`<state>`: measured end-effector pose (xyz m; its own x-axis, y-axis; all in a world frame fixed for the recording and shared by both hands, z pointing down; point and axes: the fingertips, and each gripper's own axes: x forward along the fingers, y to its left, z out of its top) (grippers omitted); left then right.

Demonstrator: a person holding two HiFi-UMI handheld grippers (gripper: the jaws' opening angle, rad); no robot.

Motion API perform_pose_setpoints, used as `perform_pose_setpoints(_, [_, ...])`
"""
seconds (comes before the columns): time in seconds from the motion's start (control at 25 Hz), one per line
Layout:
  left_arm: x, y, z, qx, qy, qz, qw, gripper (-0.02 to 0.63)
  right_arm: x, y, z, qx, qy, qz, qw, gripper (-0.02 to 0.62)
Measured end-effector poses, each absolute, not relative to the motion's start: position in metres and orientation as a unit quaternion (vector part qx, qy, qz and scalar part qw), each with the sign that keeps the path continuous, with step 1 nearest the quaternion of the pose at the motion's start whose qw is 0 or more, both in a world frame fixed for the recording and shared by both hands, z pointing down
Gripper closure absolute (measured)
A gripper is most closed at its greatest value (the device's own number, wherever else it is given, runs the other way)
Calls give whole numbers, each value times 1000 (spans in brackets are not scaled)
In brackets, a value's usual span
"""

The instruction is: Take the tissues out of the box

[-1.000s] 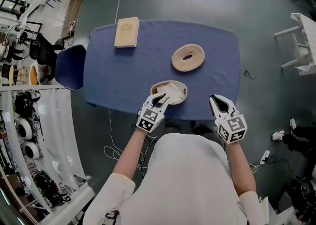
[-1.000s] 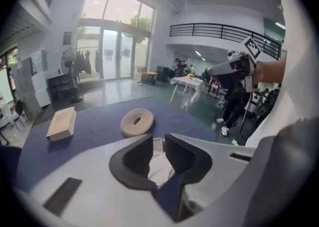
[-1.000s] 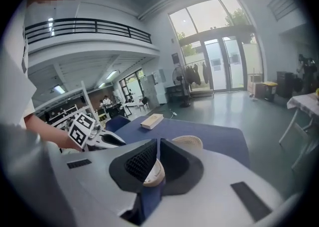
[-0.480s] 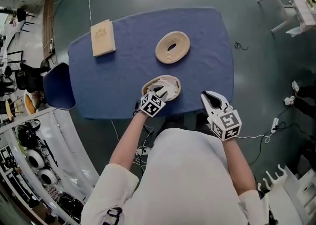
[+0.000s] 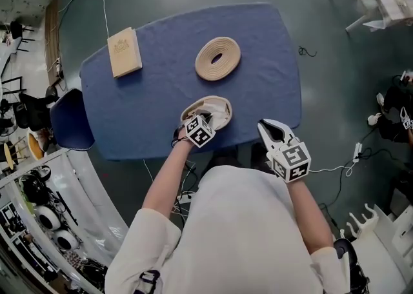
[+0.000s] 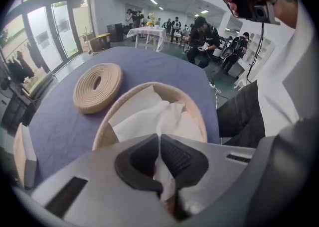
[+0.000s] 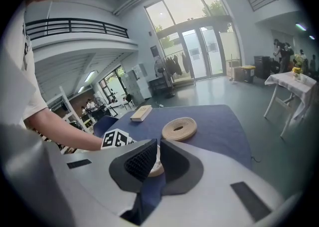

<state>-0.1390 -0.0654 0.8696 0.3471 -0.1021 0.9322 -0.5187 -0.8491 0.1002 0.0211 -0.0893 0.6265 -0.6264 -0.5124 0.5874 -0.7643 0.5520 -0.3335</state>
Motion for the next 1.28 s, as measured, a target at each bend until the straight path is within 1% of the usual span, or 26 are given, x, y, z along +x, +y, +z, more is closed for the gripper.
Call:
perform_pose_setpoints(0.2, [-135,-60,843,819,-211,498,193,589,22,-88,625,374,-854,291,214,552])
perform_pose_setpoints(0.64, [-143,-62,783,837,-311,413,179,591,26,-93,613,365,-865,278,203,552])
perform_pose_setpoints(1.12, [-156,-57,690,833,-419,314,178,591,21,-101,586,326,-892,247,192,552])
perform_pose_setpoints(1.28, [-164,-57,649,827,-463,265,178,591,13,-104,577,309,-902,240,185,552])
